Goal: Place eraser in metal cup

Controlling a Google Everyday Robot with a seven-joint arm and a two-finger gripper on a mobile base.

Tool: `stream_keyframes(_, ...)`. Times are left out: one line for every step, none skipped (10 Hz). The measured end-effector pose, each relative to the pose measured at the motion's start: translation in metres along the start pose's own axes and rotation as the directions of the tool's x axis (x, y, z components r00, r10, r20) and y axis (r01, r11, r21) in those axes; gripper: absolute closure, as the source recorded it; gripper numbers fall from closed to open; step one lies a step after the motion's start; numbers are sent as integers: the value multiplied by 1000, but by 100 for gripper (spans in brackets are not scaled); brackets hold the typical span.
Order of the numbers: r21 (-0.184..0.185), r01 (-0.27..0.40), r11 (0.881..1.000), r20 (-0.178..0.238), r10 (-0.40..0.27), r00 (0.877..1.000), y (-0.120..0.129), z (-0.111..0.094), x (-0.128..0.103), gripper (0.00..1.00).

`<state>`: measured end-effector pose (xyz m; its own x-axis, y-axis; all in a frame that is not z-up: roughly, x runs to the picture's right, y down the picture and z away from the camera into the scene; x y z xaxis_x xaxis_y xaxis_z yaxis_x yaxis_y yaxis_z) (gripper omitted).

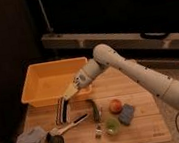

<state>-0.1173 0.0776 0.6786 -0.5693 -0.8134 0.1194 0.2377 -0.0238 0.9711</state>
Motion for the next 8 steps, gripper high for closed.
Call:
stream_keyframes(-4,3,1000,3,-2,1000,0,5,2,100)
stream_keyframes(-7,7,1000,5,-7,1000,-2,8,4,100)
stream_keyframes(-7,10,1000,9,-10,1000,-3,11,3,100)
stream_keyframes(-2,15,1000,16,-15,1000,-6,16,3,100)
stream_keyframes(12,28,1000,36,-28,999,-10,25,1,100)
stream_keyframes(25,41,999,52,-42,998,-15,33,1,100)
stream_keyframes(38,51,998,70,-54,996,-20,41,-1,100)
stream_keyframes(46,58,997,82,-62,995,-22,45,-2,100)
